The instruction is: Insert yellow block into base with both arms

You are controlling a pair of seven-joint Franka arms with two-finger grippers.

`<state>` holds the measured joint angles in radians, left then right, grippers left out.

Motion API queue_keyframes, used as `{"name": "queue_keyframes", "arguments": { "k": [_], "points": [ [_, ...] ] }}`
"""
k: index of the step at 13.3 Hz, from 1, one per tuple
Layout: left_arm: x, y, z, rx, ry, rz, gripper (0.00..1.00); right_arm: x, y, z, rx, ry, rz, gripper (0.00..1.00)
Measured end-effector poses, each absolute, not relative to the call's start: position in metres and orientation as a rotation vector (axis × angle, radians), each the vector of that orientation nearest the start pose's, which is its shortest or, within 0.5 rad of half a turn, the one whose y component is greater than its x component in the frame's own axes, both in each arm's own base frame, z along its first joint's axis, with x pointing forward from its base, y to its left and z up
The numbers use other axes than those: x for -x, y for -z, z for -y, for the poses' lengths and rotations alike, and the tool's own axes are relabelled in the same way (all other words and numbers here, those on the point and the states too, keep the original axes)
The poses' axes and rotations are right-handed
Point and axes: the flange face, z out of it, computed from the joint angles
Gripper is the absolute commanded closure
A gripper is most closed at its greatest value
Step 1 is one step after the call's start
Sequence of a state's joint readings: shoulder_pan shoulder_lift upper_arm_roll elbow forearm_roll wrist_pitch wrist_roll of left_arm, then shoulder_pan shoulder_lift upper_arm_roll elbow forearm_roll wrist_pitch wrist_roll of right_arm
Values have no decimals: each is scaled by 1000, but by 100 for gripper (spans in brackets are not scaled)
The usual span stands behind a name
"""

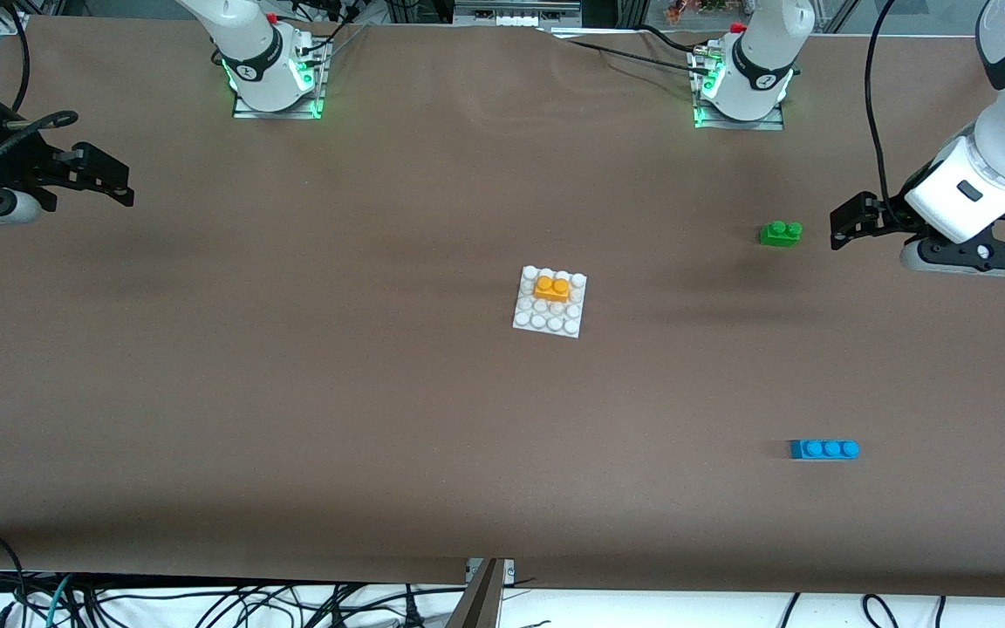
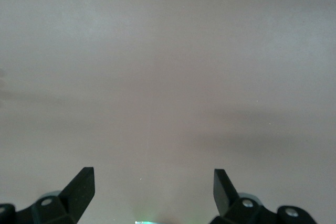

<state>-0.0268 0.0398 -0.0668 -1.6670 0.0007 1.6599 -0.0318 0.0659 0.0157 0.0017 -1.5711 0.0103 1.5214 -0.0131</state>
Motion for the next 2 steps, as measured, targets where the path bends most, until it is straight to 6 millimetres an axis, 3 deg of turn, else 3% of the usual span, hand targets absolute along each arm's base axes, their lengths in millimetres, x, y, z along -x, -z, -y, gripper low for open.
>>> {"name": "queue_keyframes", "arguments": {
  "k": [2],
  "points": [
    [-567,-565,52,3138,-76,-97,0,-552,-612,-38,3129,-103,126,0]
  ]
}}
